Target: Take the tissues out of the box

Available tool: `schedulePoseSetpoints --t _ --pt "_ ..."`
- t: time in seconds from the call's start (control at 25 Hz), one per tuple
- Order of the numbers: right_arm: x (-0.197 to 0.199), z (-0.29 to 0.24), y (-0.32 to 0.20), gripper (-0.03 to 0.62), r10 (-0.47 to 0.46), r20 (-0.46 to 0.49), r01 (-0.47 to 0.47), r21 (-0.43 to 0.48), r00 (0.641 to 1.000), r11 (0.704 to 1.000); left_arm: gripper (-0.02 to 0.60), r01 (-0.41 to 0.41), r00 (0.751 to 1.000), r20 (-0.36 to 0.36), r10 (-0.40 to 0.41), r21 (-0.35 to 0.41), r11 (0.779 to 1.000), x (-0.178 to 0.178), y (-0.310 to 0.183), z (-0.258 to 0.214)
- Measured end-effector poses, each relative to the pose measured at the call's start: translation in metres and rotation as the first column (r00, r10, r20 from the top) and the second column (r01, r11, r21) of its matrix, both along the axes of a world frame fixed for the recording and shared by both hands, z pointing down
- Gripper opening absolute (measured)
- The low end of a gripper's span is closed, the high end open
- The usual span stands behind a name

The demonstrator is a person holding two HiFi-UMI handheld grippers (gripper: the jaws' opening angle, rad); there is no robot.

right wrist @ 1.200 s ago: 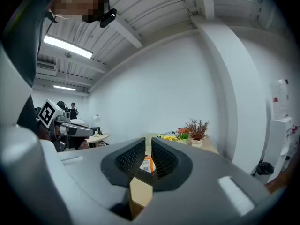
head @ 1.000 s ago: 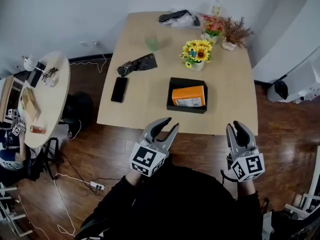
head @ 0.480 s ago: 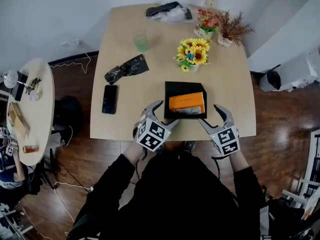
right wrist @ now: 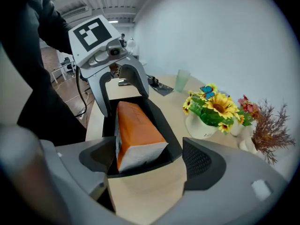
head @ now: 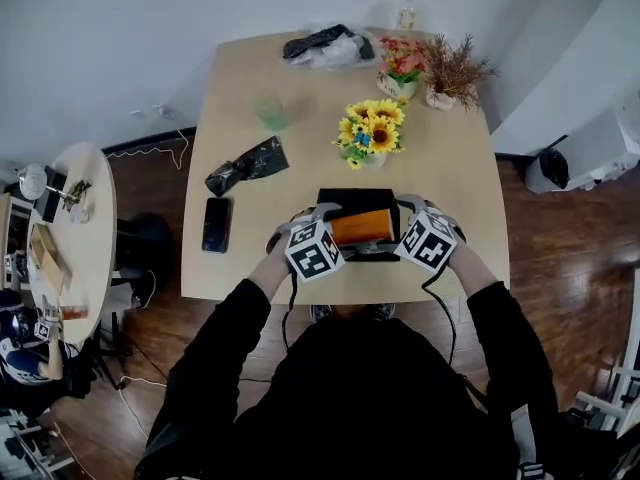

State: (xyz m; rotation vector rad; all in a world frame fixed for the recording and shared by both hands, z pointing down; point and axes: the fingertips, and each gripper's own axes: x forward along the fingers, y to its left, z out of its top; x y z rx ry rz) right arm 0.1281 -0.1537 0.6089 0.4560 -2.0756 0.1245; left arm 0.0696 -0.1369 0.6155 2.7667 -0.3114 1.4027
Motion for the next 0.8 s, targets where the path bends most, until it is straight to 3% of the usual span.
schedulePoseSetpoints --t 0.16,0.24,0.36,0.52,0.64,0.8 --pt "-0.003 0.026 0.003 0.456 -0.098 -0.065 0.088 -0.151 0.993 0.985 0.373 0.001 1.0 0.002 -0.001 -0.012 1.0 0.01 0.006 0.006" --pt "-0.003 0.033 0.008 0.441 -0.155 -0.109 0.138 -0.146 0.982 0.98 0.373 -0.008 1.0 0.023 0.008 -0.002 1.0 0.008 0.009 0.013" --pt "-0.008 0.03 0.014 0.381 -0.24 -0.148 0.239 -0.025 0.96 0.971 0.373 -0.025 0.998 0.066 0.022 0.046 0.999 0.001 0.008 0.019" --pt "-0.015 0.018 0.021 0.338 -0.316 -0.206 0.35 0.153 0.926 0.924 0.383 -0.069 0.993 0.097 0.061 0.075 0.995 -0.001 0.005 0.021" --pt "-0.019 0.005 0.017 0.317 -0.295 -0.208 0.344 0.26 0.932 0.903 0.408 -0.07 0.994 0.087 0.066 0.041 0.997 0.003 0.003 0.025" --pt "-0.021 -0.018 0.015 0.307 -0.293 -0.189 0.343 0.341 0.937 0.875 0.404 -0.054 0.996 0.068 0.048 0.083 0.995 0.01 -0.004 0.017"
